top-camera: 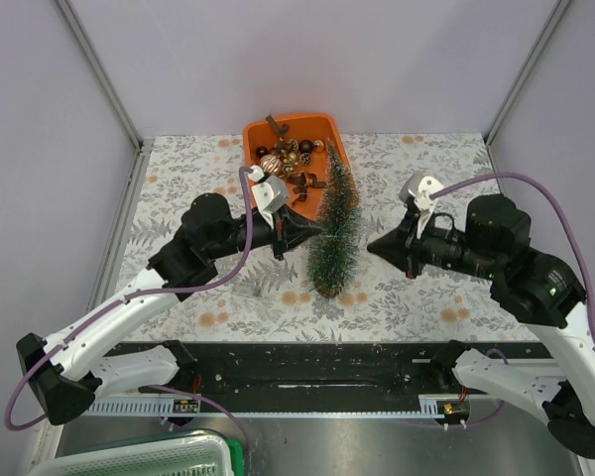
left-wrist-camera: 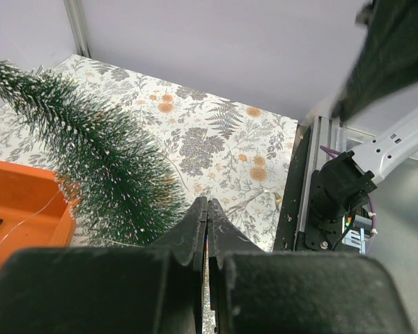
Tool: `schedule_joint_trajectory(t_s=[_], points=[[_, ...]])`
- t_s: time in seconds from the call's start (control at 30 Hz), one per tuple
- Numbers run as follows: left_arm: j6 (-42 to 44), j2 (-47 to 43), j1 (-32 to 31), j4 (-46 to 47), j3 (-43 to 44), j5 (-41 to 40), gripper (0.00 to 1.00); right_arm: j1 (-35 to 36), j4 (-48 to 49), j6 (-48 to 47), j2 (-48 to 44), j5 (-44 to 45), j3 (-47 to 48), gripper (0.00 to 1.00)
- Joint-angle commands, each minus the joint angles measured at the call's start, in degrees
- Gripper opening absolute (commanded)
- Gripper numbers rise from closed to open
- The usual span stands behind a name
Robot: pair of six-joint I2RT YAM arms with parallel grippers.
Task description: Decorate the small christmas tree
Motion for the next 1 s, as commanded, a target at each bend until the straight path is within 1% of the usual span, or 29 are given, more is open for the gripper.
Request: schedule_joint_trajectory(t_s=[0.0,0.07,0.17,0.27,0.37,0.43,0.53,0.67,0.83,0.97], points=[[-0.37,-1.93,0.38,2.27,-1.25,-0.86,0.0,0.47,10.92,-13.54,4.21,12.2,6.91,0.0],[-0.46,-2.37,0.65,2.01,-1.6,-0.77,0.0,0.47,20.57,-19.26,6.15,16.42,5.86,0.0],[-0.55,-3.07,1.26,2.01,-2.04,-0.95,0.0,0.47,35.77,-28.49,10.19,18.28,3.49,0.0],[-0.81,-3.6,1.44,2.71,-3.27,-1.04,0.0,0.38,41.18,-35.0,16.86,20.3,5.41,0.0],[-1.08,-3.95,1.61,3.24,-4.24,-0.95,0.01,0.3,45.05,-38.79,24.51,24.34,8.66,0.0],[-1.17,-4.13,1.61,3.33,-4.77,-1.04,0.0,-0.58,50.04,-39.59,28.03,24.09,9.8,0.0],[-1.25,-4.13,1.53,3.41,-5.03,-0.95,0.01,-3.04,53.05,-38.72,32.25,22.16,12.52,0.0],[-1.34,-4.04,1.61,3.68,-4.95,-1.3,0.01,-6.64,53.76,-34.94,36.3,16.1,16.39,0.0],[-1.17,-3.69,1.7,3.85,-5.03,-1.3,0.01,-10.51,54.37,-30.19,38.06,10.3,17.98,0.0],[-1.25,-3.6,1.79,3.77,-5.3,-1.3,0.01,-12.18,54.29,-29.49,38.24,7.57,18.6,0.0]])
